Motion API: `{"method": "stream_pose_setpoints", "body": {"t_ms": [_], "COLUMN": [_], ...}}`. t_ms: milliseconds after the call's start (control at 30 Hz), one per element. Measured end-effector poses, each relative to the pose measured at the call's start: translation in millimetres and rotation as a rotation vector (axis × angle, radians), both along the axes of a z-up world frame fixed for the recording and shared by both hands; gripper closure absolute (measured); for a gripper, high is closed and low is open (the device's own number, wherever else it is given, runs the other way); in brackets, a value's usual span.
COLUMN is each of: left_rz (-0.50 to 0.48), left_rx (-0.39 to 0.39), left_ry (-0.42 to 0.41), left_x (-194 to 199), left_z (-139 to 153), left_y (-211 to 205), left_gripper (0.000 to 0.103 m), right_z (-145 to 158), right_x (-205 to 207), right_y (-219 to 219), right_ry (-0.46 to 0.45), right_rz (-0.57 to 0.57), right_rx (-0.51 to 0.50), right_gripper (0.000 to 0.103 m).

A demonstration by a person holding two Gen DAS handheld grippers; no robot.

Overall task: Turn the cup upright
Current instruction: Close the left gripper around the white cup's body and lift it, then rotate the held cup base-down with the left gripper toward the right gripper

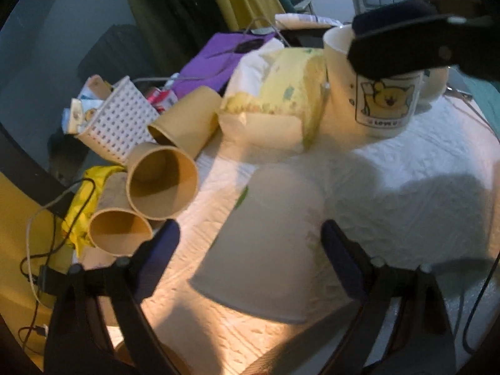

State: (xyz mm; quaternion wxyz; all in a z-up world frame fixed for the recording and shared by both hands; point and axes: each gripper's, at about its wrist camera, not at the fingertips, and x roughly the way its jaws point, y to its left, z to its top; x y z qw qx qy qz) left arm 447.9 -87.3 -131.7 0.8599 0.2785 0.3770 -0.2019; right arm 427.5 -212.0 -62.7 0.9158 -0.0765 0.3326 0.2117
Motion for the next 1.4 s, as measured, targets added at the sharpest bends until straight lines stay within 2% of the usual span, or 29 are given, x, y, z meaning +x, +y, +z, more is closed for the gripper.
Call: {"method": "stream_pose_setpoints", "body": {"t_ms": [33, 100, 267, 400, 700, 900, 1067, 1267, 1400], "left_rz": [0.006, 0.022, 0.052, 0.067, 0.087, 0.096, 0.102, 0.072, 0.042], "left_rx": [0.000, 0.005, -0.027, -0.074, -0.155, -0.215, -0.251, -0.298, -0.268], "left_ry": [0.018, 0.033, 0.041, 0.039, 0.014, 0.009, 0.030, 0.057, 0.047], "left_x": [1, 2, -8, -31, -112, -164, -200, -226, -231], "left_z": [-3, -5, 3, 17, 48, 55, 47, 34, 28], "left_y": [0, 2, 9, 19, 29, 37, 43, 41, 33], "left_gripper": [0.033, 0.038, 0.039, 0.039, 0.039, 0.039, 0.039, 0.039, 0.039], "right_z": [0, 1, 8, 16, 27, 21, 8, -13, -29], "right_x": [-1, -3, -12, -28, -79, -119, -151, -174, -177], "right_y": [0, 0, 0, 0, 6, 13, 16, 20, 22], "right_ry": [0.000, -0.001, -0.008, -0.015, -0.025, -0.008, 0.023, 0.078, 0.122], "right_rz": [0.000, 0.000, -0.003, -0.006, -0.005, -0.003, 0.003, 0.015, 0.025], "right_rx": [-0.001, -0.001, 0.003, 0.008, 0.020, 0.018, 0.016, 0.014, 0.006], "right_gripper": [0.053, 0.053, 0.053, 0.053, 0.053, 0.053, 0.053, 0.053, 0.053]}}
